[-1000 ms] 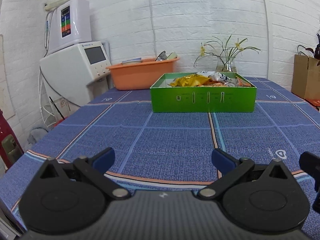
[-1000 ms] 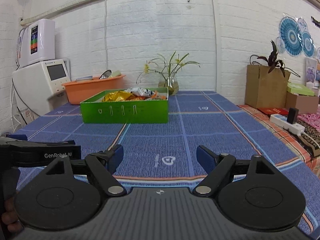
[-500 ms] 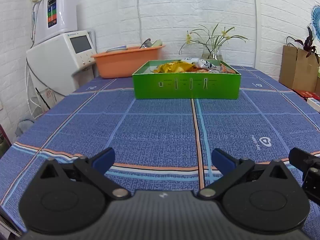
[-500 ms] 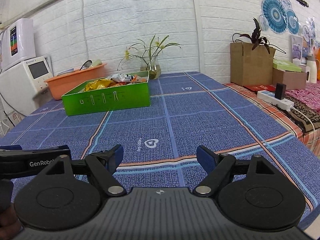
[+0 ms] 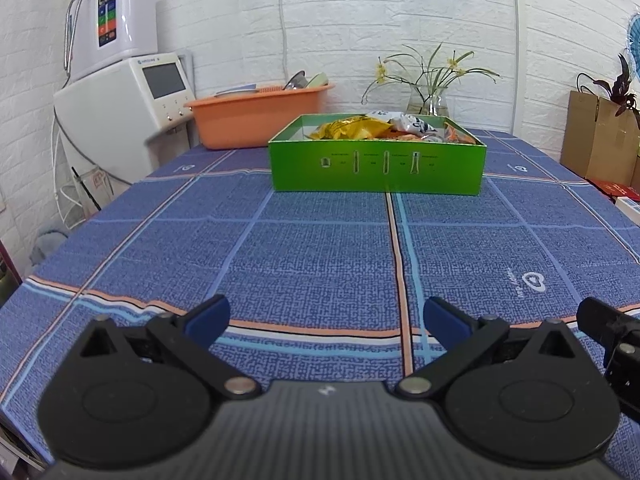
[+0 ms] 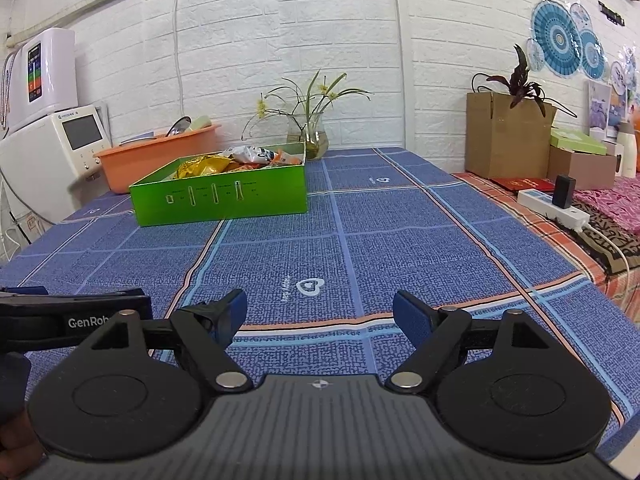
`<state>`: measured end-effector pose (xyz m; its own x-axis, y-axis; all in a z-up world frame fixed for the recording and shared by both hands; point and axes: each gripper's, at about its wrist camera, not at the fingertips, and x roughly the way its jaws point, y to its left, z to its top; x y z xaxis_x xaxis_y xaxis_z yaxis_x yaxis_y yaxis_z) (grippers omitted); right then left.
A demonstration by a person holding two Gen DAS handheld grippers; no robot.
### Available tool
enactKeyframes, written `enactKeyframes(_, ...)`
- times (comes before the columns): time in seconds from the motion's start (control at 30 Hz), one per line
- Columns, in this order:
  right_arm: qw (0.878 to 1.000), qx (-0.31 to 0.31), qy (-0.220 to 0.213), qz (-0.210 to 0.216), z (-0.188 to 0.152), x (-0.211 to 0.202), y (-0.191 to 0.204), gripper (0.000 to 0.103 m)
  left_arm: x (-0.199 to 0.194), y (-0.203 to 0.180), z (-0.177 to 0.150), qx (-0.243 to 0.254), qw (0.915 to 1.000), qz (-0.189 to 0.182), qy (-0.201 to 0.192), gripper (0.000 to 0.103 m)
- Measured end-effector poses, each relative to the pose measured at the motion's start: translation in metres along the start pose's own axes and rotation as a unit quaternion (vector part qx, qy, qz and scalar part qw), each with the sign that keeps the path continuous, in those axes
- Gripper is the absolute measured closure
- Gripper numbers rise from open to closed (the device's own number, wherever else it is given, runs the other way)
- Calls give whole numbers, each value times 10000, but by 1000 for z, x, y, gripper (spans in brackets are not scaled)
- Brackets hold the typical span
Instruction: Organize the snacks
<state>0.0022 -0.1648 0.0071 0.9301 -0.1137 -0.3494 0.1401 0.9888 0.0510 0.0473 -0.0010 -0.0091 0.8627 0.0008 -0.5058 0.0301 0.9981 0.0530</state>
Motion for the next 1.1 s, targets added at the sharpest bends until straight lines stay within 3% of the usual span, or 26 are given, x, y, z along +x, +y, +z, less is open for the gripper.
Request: enactKeyframes(1.1, 9997, -72, 239, -14, -1, 13, 3, 0, 15, -1, -1, 23, 9998, -12, 211, 0)
